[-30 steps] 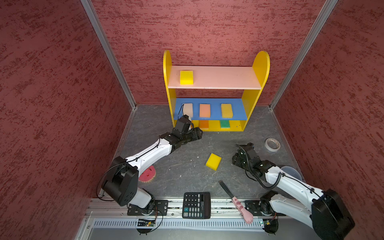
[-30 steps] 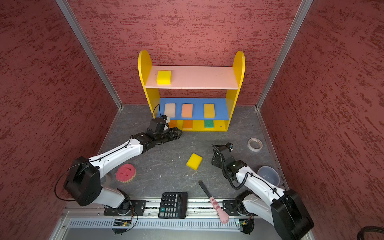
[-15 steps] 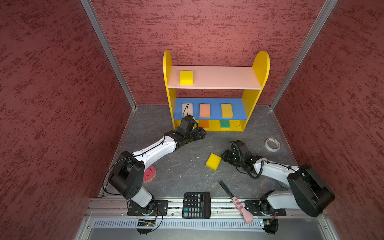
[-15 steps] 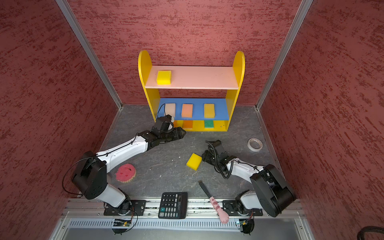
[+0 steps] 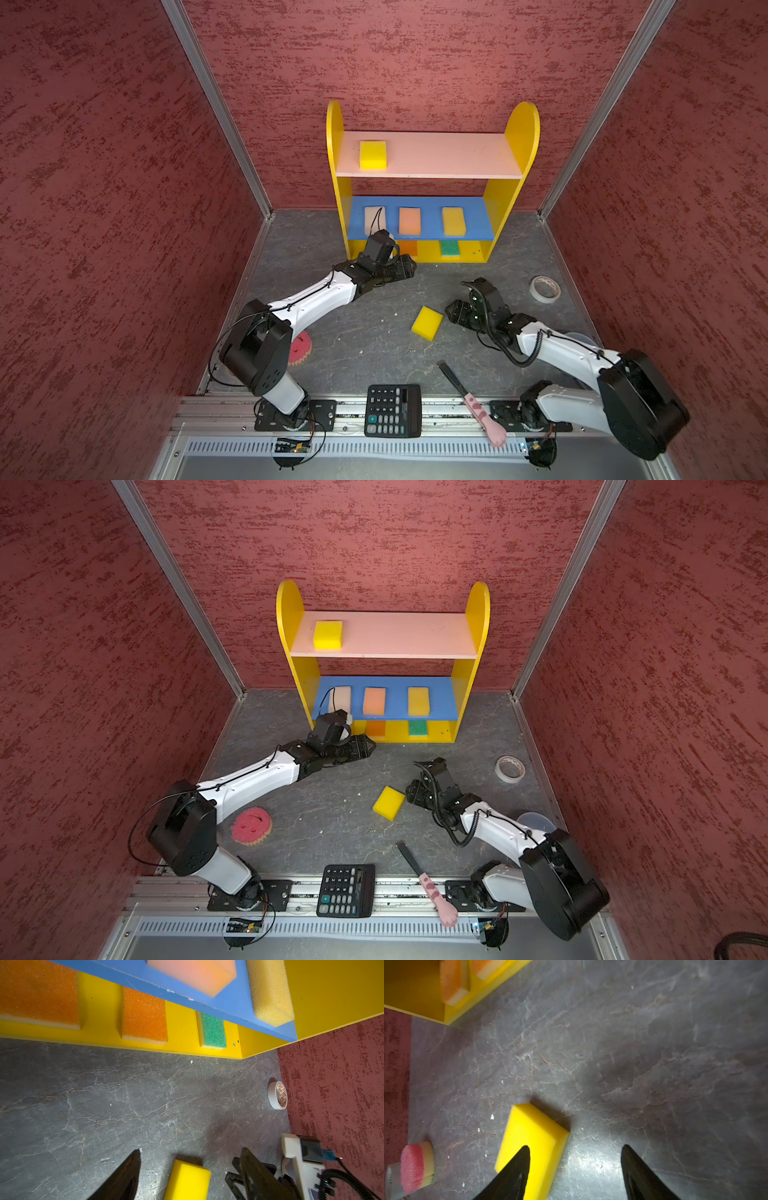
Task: Place and organize the cleaning sponges onto the shelf
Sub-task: 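Close the right gripper on the yellow table sponge, then lift the yellow sponge up to the pink top shelf while the left gripper rises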
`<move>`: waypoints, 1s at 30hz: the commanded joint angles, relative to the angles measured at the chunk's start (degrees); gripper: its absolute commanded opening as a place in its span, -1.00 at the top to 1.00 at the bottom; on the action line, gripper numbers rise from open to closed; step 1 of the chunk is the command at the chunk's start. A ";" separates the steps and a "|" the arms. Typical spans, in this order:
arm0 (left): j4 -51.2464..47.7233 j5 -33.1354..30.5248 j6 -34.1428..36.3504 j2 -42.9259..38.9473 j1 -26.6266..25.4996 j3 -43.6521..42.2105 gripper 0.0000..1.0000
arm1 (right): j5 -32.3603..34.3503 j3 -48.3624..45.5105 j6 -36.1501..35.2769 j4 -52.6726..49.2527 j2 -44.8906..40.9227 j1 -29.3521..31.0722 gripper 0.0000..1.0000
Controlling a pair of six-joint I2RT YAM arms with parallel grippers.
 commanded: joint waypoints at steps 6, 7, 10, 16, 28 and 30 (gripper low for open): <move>0.64 -0.62 -0.29 -2.74 -0.13 -3.08 -0.52 | -0.76 -2.60 0.98 -0.30 -1.08 0.35 -0.37; 0.59 -0.51 -0.06 -2.64 -0.05 -3.13 -0.52 | -1.73 -2.98 1.46 0.69 -0.81 0.57 -0.34; 0.17 -0.24 0.20 -2.56 0.13 -3.21 -0.52 | -3.36 -3.31 2.41 2.65 0.14 3.26 -0.32; 0.88 0.62 -0.28 -3.01 0.88 -4.96 -0.55 | -2.42 -2.90 4.18 4.75 2.43 8.67 -0.33; 1.68 1.83 -1.05 -2.20 1.32 -5.76 -0.57 | -4.27 2.54 5.17 13.91 16.07 9.77 -0.11; 0.63 2.04 -1.02 -2.28 1.62 -5.20 -0.57 | -4.87 5.60 3.77 13.93 18.25 9.77 0.14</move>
